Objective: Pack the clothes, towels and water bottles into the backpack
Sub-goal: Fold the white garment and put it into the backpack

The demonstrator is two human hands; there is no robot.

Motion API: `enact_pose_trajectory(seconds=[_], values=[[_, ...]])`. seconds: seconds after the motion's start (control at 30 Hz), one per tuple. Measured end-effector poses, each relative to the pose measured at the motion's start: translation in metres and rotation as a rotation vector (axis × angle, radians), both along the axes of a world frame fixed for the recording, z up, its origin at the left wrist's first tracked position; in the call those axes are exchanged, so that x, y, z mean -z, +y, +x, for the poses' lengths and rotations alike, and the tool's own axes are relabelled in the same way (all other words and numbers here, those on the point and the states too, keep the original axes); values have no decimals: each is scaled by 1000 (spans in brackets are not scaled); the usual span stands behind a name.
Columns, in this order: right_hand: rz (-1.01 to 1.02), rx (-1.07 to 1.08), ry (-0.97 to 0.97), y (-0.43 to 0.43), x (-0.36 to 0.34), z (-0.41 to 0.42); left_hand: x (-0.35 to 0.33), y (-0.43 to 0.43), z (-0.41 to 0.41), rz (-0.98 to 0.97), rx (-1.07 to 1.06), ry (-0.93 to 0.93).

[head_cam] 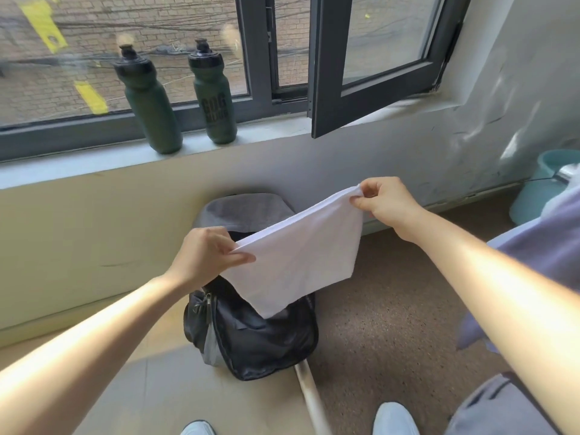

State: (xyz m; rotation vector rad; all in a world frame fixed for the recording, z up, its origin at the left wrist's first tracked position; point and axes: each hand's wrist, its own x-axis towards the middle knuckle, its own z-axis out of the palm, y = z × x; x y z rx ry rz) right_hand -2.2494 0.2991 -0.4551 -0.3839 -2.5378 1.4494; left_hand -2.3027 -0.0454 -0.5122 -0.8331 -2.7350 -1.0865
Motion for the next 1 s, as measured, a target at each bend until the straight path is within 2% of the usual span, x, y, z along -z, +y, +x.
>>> enact_pose_trajectory(seconds=[0.1, 0.27, 0.33, 0.4, 0.47, 0.53, 0.57, 0.63, 0.7, 0.8, 0.93, 1.0], values=[[-15, 57, -41, 2, 5, -2, -9, -2, -4, 170, -29, -17], [-116, 93, -91, 1, 9, -7, -16, -10, -6, 248, -29, -70], [-83, 99, -94, -3, 10, -7, -19, -11, -6, 321, -93, -67], [-54, 41, -106, -3, 9, -5, -26, -11, -5, 424, -179, -15], [-159, -173, -161, -2, 3, -1, -35, -13, -6, 478, -300, 106], [-302, -339, -174, -4, 1, 3, -42, -19, -11, 387, -414, 158], [-319, -316, -131, -7, 3, 2, -42, -23, -14, 302, -432, 118], [-273, -135, -14, -14, 13, -4, -34, -29, -17, 151, -413, -19], [-243, -88, -37, -21, 21, -8, -25, -30, -16, 65, -420, -43], [-242, -210, -170, -24, 23, -9, -28, -32, -19, 144, -515, -48], [-184, -205, -108, -24, 15, -8, -25, -36, -20, 272, -509, -186], [-140, -119, -97, -23, 17, -11, -22, -37, -20, 316, -512, -217]])
